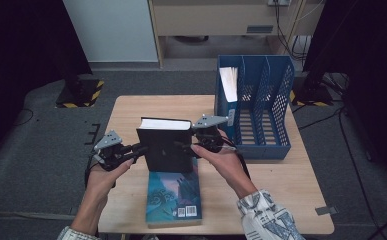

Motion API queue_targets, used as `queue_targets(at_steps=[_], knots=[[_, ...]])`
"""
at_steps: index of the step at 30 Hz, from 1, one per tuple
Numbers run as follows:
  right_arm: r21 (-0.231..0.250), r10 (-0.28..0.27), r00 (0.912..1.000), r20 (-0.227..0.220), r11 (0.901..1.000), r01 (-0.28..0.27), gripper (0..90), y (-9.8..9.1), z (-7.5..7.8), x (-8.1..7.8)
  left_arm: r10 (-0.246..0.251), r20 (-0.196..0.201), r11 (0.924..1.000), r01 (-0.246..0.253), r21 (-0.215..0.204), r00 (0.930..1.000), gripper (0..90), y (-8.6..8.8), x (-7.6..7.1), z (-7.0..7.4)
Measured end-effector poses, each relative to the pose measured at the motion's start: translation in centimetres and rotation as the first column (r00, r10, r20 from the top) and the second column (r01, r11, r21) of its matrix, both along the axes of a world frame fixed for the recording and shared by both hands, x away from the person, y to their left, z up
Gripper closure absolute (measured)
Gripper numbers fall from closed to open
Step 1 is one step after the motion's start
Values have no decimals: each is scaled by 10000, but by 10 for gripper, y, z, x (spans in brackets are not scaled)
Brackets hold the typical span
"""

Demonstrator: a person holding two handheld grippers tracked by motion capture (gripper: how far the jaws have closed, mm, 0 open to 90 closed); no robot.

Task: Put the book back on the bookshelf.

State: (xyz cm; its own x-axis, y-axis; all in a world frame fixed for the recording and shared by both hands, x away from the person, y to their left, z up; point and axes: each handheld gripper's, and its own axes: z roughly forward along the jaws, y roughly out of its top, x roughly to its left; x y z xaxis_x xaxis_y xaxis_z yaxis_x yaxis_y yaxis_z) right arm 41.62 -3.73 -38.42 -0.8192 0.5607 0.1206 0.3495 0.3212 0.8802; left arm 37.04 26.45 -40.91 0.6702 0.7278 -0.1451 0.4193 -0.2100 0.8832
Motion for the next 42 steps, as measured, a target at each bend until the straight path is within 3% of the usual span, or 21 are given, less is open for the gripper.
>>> queue_targets(at_steps=[9, 20, 23, 25, 31, 42], knots=[[161, 340, 9993, -124, 9993, -338, 249, 9, -3, 5, 85, 4, 10000, -85, 9, 10000, 703, -1, -1, 0], [113, 242, 9996, 166, 9996, -244, 301, 8, -4, 0, 356, 218, 9990, -350, -282, 9991, 658, -3, -9, -7], [93, 368, 9991, 203, 9993, -370, 314, 6, -3, -2, 652, 106, 9979, -652, -26, 9978, 556, -4, -10, -14], [60, 425, 9986, 303, 9991, -427, 316, 6, -4, -5, 526, -128, 9977, -530, -413, 9985, 559, -5, -11, -21], [-60, 386, 9984, 403, 9992, -384, 324, 7, -3, -11, 544, -133, 9984, -546, -136, 9984, 554, -12, -11, -24], [-105, 441, 9982, 415, 9990, -437, 413, 6, -2, -18, 708, -160, 9972, -711, -245, 9974, 532, -5, -3, -26]])
